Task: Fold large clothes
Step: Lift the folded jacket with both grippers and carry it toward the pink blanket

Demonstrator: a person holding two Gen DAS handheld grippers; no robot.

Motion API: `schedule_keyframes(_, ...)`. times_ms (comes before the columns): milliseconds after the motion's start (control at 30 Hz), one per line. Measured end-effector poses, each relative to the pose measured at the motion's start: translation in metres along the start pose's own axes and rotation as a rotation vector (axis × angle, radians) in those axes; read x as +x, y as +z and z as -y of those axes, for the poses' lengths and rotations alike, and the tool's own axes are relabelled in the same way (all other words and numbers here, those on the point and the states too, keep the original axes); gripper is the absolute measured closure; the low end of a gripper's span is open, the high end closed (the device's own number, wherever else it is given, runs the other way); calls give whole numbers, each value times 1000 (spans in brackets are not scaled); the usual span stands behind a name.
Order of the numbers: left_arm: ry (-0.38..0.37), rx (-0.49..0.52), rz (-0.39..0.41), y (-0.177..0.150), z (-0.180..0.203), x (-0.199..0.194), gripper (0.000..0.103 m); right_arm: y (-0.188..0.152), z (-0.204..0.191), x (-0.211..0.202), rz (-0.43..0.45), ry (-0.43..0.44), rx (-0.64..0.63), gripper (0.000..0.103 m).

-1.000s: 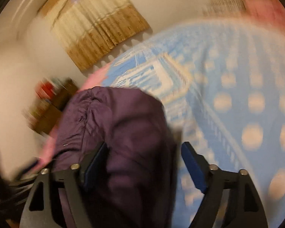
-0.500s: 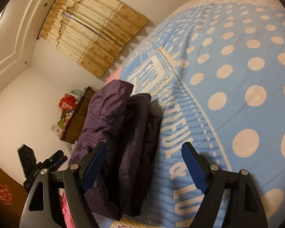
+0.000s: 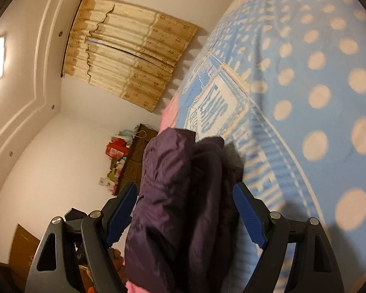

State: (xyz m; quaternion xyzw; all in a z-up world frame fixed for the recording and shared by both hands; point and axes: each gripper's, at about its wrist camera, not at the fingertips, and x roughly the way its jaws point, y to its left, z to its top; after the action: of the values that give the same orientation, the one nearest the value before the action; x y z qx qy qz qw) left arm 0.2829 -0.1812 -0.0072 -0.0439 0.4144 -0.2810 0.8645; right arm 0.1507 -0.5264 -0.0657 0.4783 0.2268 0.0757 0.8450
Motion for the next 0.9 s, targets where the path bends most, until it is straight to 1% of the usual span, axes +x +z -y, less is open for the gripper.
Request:
schedule_keyframes(67, 21, 39, -30, -6, 7, 11, 0, 5, -14, 16, -28, -2, -61, 22)
schedule_keyframes(100, 29, 55, -29, -9, 9, 13, 0, 6, -20, 26, -49, -36, -101, 22)
schedule_keyframes(167, 23, 58, -6, -12, 10, 12, 0, 6, -29, 52, -91, -151, -203, 22)
schedule_keyframes(233, -1, 47, -10, -13, 6, 13, 0, 1, -23, 70, -140, -196, -226, 22)
schedule_keyframes(267, -14, 39, -15, -12, 2, 14, 0, -4, -12, 80, -177, -183, -186, 19)
schedule_keyframes(300, -25, 33, -20, -12, -1, 15, 0, -8, -3, 83, -188, -166, -143, 16)
schedule_keyframes(333, -36, 25, -25, -12, -4, 16, 0, -10, 6, 82, -182, -147, -101, 16)
schedule_keyframes(367, -51, 14, -28, -11, -8, 18, 0, -13, 9, 77, -160, -132, -98, 16)
schedule_keyframes(400, -59, 0, -27, -11, -10, 19, 0, -15, 7, 75, -161, -134, -109, 16)
schedule_keyframes(533, -101, -44, -20, -11, -18, 25, 0, -29, 2, 74, -209, -105, -104, 15)
schedule_keyframes(700, -127, -31, -7, -9, -18, 28, 0, -17, 5, 89, -282, -49, -96, 12)
schedule_keyframes(833, -164, -28, -12, -8, -23, 33, 0, -14, 5, 104, -250, -30, -107, 9)
schedule_keyframes(867, -173, -30, -5, -9, -25, 34, 0, -17, 2, 106, -243, -35, -136, 10)
schedule_keyframes(900, -178, -31, 1, -11, -26, 34, 0, -20, 0, 106, -239, -40, -162, 15)
